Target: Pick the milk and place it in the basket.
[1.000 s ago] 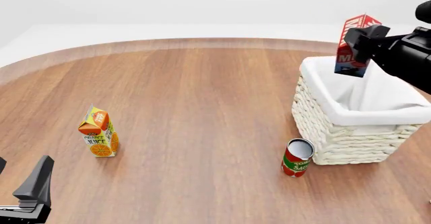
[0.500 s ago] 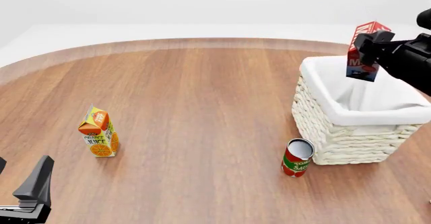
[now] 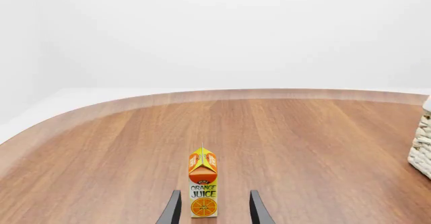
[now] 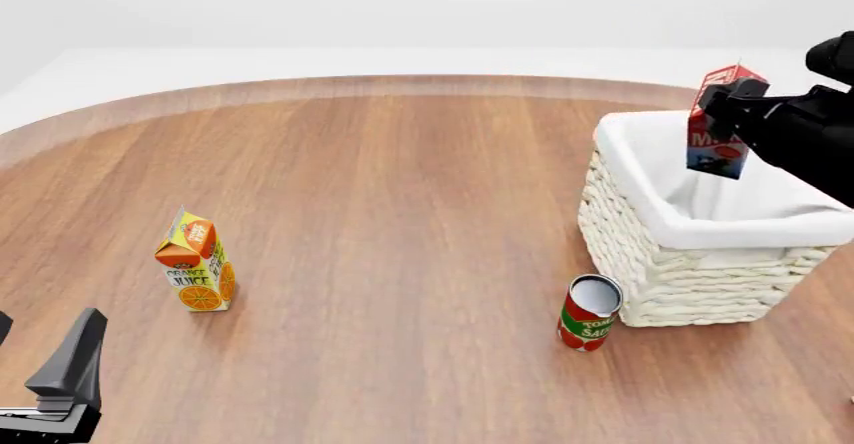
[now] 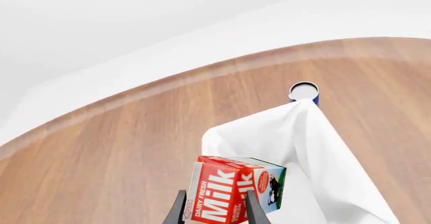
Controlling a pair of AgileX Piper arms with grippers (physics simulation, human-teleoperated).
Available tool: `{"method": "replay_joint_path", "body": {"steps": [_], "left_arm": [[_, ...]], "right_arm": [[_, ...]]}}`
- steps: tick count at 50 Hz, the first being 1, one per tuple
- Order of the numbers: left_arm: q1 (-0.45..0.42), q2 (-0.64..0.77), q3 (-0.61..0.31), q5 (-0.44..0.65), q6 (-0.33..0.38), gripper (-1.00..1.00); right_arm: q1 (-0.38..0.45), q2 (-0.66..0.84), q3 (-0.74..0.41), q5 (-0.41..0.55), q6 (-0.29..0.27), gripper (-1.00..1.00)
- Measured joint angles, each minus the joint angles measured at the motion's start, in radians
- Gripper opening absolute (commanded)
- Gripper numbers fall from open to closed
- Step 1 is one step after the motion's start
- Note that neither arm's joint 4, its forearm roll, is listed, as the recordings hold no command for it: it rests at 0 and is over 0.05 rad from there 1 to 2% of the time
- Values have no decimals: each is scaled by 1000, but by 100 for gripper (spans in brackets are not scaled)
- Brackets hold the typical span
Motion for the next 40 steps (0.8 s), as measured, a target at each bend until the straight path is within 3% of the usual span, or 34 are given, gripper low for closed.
{"method": "replay_joint_path", "body": {"steps": [40], "left_arm": [[0,0,0,0,0,100]], "right_arm": [[-19,189,-41,-67,-5,-100]]}}
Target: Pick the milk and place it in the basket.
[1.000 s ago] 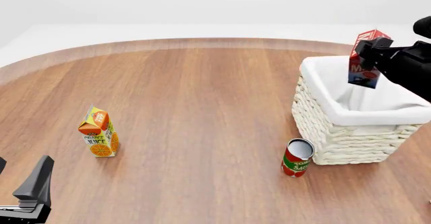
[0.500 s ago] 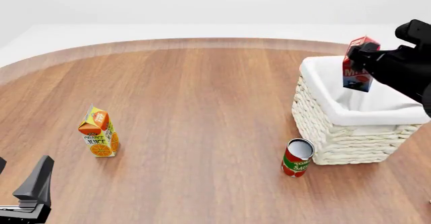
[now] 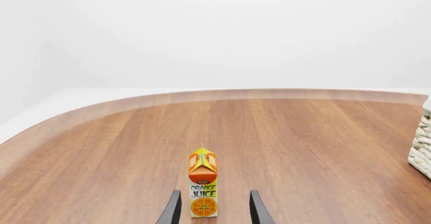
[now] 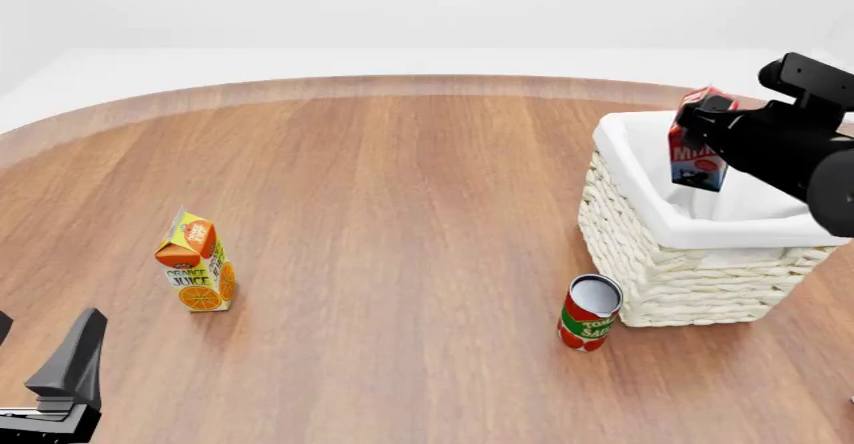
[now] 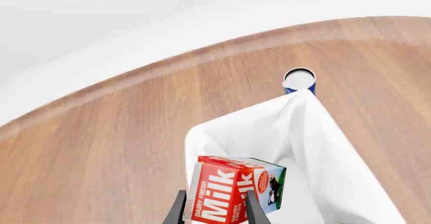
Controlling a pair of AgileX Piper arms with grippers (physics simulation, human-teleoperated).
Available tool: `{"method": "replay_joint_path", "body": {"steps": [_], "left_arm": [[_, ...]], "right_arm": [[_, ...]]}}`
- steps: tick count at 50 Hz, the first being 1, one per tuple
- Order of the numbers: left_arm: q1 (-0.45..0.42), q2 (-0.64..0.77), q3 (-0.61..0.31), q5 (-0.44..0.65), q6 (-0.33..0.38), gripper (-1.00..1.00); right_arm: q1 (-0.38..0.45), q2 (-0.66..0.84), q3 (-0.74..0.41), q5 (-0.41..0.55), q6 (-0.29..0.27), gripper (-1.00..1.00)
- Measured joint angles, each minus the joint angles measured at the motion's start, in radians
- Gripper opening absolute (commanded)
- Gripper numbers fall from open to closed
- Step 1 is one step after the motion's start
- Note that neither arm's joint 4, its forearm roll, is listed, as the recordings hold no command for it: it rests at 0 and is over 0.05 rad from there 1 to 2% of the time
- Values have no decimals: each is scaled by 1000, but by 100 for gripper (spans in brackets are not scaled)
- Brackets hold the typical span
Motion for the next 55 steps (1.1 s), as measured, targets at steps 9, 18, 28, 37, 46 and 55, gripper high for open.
{"method": "replay_joint_path", "body": {"steps": [9,18,28,37,46,55], "left_arm": [[0,0,0,0,0,100],[0,0,0,0,0,100],[0,0,0,0,0,100],[0,0,0,0,0,100],[0,0,0,0,0,100],[0,0,0,0,0,100]], "right_arm": [[-3,31,0,-10,2,-100],[-10,53,0,-15,-3,-100],[-21,75,8,-27,-10,-100],[-28,103,12,-41,-15,-100],[-31,134,16,-60,-17,-100],[-39,160,18,-76,-19,-100]]}}
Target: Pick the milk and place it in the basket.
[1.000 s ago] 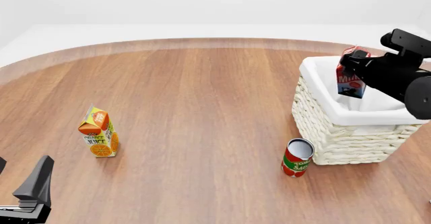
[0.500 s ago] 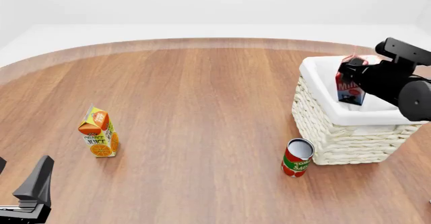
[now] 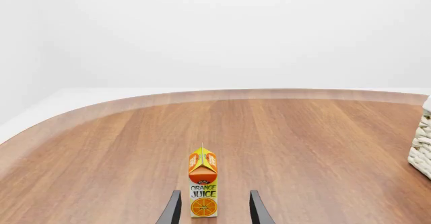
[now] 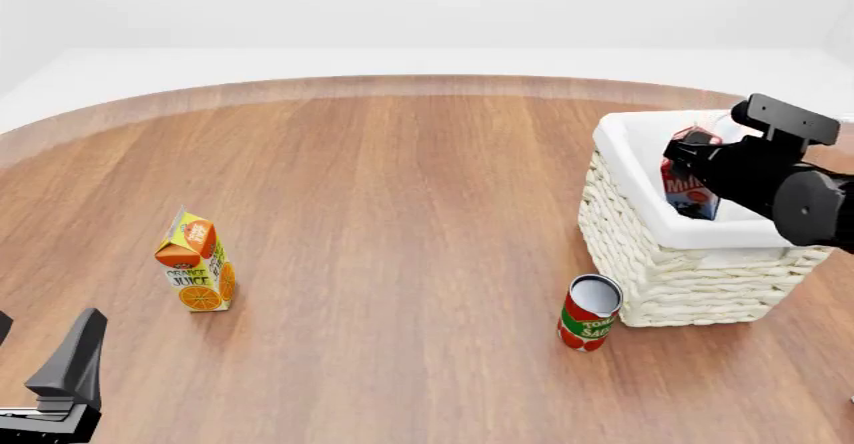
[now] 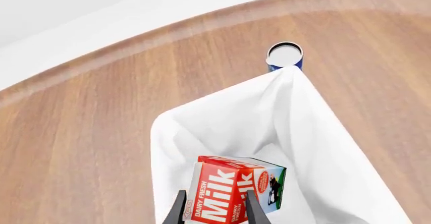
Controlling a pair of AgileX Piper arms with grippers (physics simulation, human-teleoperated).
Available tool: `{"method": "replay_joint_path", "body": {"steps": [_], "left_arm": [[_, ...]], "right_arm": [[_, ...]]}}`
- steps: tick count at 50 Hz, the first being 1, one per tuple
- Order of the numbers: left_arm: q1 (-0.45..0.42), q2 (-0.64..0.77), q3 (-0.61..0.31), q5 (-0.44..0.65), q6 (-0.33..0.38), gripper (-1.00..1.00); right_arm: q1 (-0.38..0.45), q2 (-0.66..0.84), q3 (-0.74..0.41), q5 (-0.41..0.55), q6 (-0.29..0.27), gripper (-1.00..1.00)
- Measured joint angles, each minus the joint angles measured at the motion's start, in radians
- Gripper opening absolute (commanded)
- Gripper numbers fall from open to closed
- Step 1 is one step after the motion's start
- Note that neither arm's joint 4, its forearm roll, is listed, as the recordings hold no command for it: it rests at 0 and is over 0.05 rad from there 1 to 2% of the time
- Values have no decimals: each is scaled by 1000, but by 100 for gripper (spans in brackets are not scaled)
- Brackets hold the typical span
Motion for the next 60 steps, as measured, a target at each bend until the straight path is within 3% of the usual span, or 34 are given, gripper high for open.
{"method": "replay_joint_path", "body": {"steps": [48,49,60], "left_arm": [[0,0,0,0,0,100],[0,0,0,0,0,100],[0,0,0,0,0,100]], "right_arm": [[-47,94,3,-59,-7,-100],[-48,94,2,-59,-6,100],[-60,88,-12,-63,11,100]]}}
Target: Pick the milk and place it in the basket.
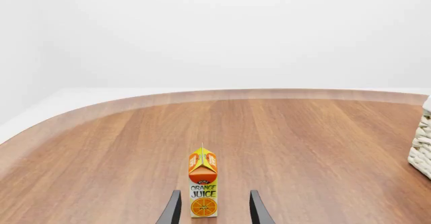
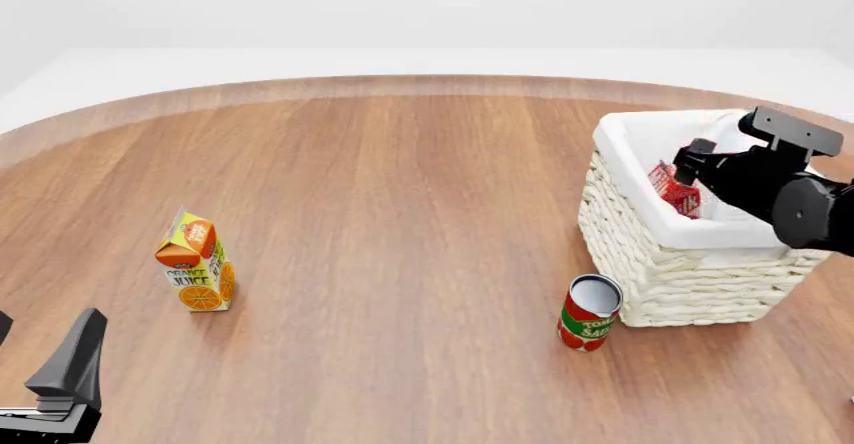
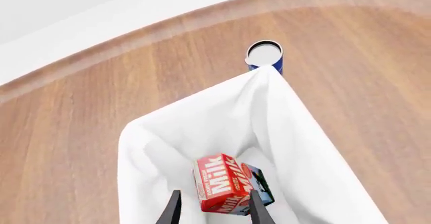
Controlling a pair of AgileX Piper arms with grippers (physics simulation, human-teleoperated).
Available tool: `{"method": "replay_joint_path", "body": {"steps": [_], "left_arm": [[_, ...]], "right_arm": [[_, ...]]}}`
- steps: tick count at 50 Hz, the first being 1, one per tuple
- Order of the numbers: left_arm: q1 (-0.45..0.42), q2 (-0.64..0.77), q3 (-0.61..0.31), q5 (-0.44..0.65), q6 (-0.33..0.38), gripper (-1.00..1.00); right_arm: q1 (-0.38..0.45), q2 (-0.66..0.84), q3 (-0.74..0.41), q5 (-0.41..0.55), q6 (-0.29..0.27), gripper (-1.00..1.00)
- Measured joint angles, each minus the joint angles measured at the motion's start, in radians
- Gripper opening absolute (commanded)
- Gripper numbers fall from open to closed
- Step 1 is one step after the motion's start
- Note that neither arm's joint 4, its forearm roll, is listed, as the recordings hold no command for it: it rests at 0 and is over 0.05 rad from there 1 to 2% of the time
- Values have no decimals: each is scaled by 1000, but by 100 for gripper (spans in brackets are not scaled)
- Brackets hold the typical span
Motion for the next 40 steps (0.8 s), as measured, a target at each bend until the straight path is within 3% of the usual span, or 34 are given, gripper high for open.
{"method": "replay_joint_path", "body": {"steps": [24,40], "left_arm": [[0,0,0,0,0,100],[0,0,0,0,0,100]], "right_arm": [[2,-23,2,7,4,100],[8,-132,37,62,-26,100]]}}
